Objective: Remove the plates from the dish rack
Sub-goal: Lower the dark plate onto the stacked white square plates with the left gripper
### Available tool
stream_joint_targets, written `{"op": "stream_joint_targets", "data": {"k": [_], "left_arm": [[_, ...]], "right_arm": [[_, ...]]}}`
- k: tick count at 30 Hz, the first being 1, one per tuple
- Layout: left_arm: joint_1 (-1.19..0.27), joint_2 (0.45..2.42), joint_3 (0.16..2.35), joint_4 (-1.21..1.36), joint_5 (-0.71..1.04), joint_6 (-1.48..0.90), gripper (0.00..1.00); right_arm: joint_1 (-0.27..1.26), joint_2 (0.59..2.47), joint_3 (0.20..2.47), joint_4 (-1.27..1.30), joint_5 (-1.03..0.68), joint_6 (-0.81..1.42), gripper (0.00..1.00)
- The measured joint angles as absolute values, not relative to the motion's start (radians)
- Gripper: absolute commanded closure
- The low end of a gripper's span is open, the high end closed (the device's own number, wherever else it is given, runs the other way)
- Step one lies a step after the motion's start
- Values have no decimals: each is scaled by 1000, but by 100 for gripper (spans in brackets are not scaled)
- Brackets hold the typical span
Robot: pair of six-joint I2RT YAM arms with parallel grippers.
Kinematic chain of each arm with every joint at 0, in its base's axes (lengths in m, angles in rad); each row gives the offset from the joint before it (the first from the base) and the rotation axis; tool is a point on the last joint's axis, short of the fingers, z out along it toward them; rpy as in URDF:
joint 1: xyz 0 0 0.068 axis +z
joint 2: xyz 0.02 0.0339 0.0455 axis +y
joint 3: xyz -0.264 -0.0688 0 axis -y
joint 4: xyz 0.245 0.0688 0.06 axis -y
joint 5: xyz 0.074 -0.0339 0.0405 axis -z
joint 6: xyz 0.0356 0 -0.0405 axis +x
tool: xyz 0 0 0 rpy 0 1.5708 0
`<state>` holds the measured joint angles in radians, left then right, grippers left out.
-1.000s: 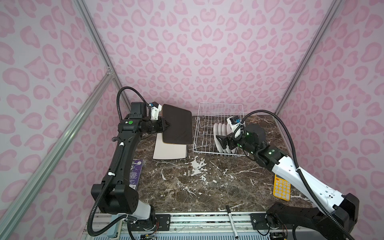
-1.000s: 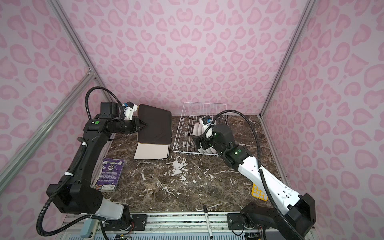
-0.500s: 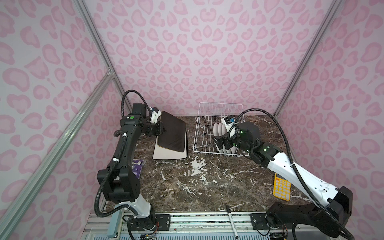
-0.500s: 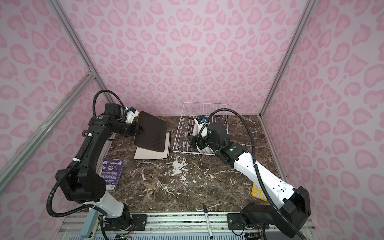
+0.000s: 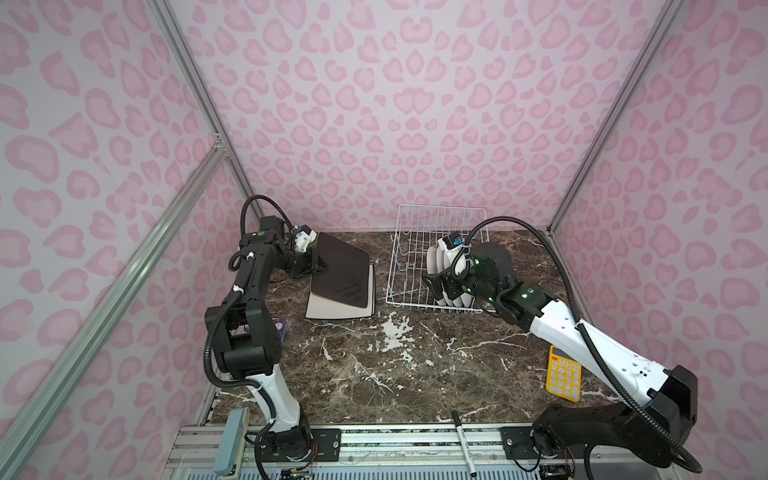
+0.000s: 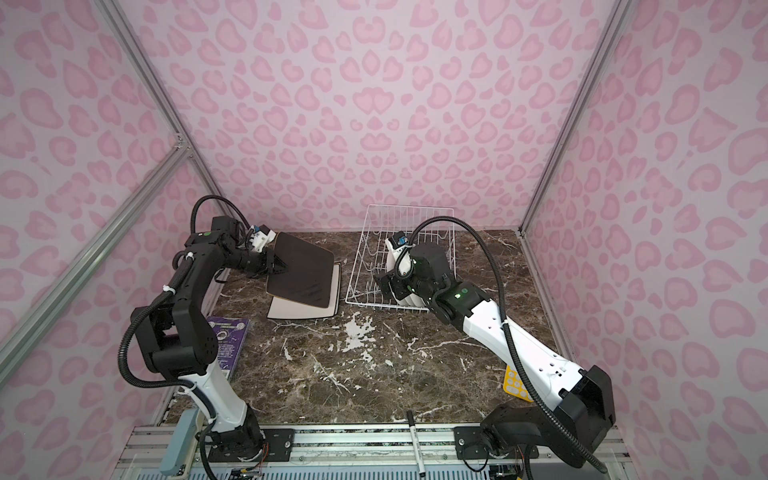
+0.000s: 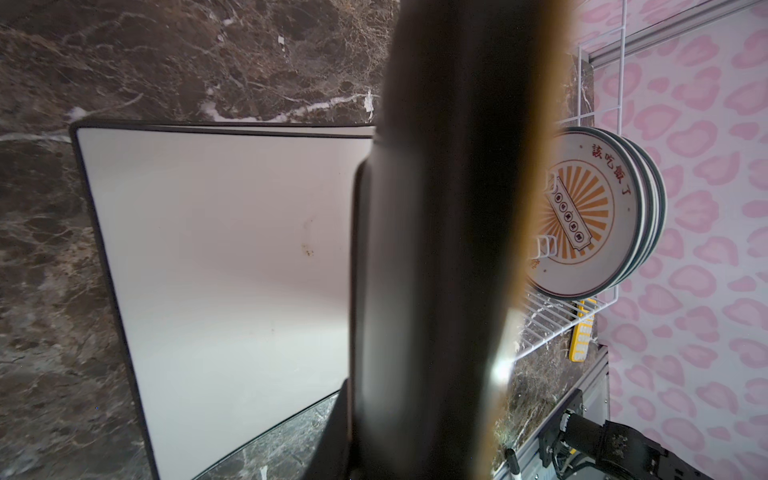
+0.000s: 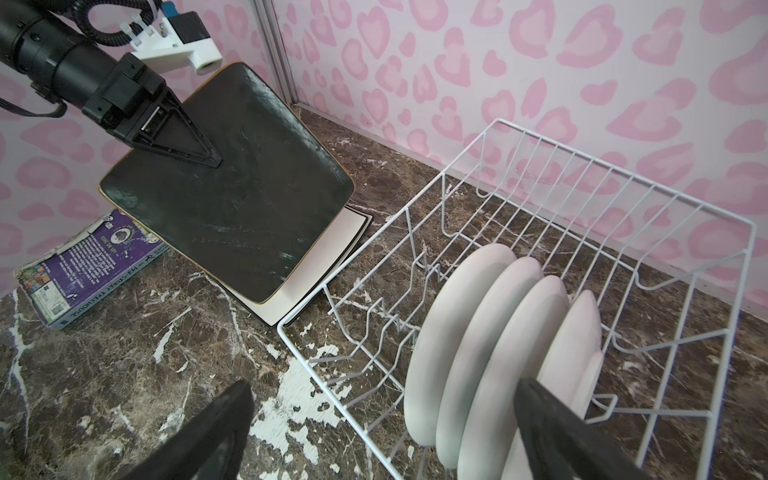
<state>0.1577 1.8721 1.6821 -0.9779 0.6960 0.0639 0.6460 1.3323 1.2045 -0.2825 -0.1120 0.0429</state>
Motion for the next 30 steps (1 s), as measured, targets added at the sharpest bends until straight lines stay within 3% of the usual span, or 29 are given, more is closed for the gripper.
{"op": "stream_joint_targets", "data": {"k": [30], "left_arm": [[206, 2069, 1705, -998, 816, 131, 96]], "right_arm": [[653, 1322, 1185, -289, -105, 43, 1]]}}
